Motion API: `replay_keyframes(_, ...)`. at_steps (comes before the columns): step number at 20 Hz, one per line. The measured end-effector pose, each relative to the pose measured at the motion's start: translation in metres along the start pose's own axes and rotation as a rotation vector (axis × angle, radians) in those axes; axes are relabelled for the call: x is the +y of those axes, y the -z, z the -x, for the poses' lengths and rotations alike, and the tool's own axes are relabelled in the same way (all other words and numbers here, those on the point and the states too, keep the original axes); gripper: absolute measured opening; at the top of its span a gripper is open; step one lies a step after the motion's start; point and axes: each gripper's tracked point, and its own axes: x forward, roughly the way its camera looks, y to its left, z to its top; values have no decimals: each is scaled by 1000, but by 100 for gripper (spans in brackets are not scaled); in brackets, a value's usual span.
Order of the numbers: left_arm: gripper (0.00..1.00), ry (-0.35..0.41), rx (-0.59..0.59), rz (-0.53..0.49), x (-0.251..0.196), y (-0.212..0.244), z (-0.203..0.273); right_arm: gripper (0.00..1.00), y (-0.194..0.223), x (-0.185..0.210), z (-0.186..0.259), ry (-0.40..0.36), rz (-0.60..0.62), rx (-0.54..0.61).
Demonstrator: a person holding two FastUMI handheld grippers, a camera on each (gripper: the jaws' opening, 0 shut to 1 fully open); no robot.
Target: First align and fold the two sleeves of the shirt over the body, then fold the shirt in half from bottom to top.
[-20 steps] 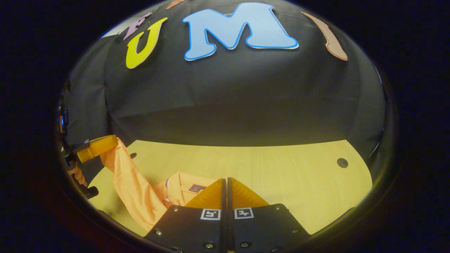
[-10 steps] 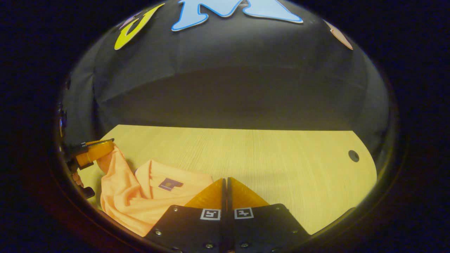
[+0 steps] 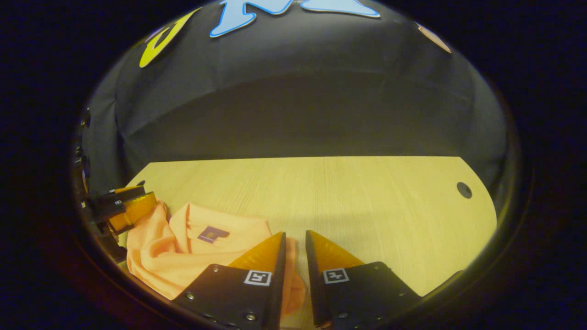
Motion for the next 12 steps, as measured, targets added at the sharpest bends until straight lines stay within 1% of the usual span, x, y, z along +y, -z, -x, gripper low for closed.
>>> replay_keyframes(1,59,-6,-5,3,0,-2,2,27,-3,0,3,2,-2,-7)
replay_keyframes(2,73,-15,-12,3,2,-7,8,42,-6,-2,7,1,2,-13)
replay_keyframes(3,78,-15,-20,10,2,-14,14,48,-9,-5,15,11,17,-22)
replay_keyframes(4,80,-15,-32,20,2,-22,22,56,-16,-7,29,25,39,-34)
replay_keyframes(6,81,-13,-60,39,0,-39,44,56,-28,-5,55,36,75,-77)
replay_keyframes(9,81,5,-102,30,-12,-61,90,57,-42,13,109,10,103,-147)
replay_keyframes(10,77,13,-113,30,-18,-64,108,57,-46,19,129,3,113,-170)
replay_keyframes(11,77,23,-126,31,-24,-67,125,57,-48,25,149,-1,121,-195)
replay_keyframes(12,81,33,-135,33,-31,-68,144,56,-48,32,168,-10,129,-215)
